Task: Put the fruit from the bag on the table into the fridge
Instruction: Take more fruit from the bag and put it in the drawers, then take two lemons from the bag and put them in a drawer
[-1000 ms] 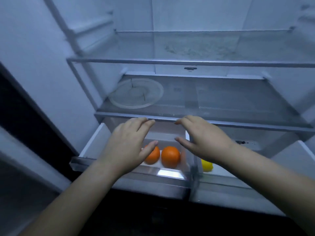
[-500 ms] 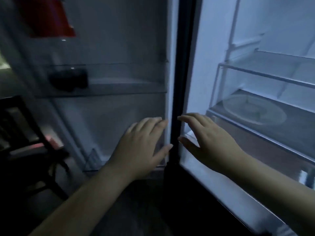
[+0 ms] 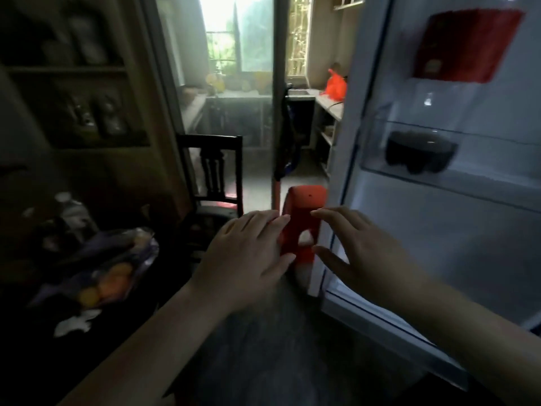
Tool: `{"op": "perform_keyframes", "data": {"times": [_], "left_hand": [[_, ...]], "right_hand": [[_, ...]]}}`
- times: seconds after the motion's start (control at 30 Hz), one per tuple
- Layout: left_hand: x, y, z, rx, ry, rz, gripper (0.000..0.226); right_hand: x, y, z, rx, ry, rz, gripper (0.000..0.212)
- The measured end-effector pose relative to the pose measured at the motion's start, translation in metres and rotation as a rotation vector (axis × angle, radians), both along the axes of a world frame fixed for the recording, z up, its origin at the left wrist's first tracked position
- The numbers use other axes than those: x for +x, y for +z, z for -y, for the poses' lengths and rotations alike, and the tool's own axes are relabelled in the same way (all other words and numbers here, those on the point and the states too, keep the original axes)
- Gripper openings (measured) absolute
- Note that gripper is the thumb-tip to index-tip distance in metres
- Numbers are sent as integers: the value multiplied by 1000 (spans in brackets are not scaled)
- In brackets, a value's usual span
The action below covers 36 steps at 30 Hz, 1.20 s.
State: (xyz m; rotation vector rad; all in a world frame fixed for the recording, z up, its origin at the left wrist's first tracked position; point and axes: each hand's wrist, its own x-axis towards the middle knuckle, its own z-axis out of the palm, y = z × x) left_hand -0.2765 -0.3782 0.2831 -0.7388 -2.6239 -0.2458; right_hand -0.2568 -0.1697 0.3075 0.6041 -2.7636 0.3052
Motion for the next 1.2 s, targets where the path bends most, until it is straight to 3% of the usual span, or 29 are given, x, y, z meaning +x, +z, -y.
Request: {"op": "perform_keyframes", "data": {"times": [0.27,0.53,1.2], "left_hand": [[-34,-25,135,11,238,-12,55],[-43,-80,240,50,485,157,61],[-129,-177,355,251,953,434,75]], "right_hand": [[-77,-23,133,-33,212,2,55],[-125,-62,237,-50,419,78,54],[-309,-174,391,-43,731,355,46]]}}
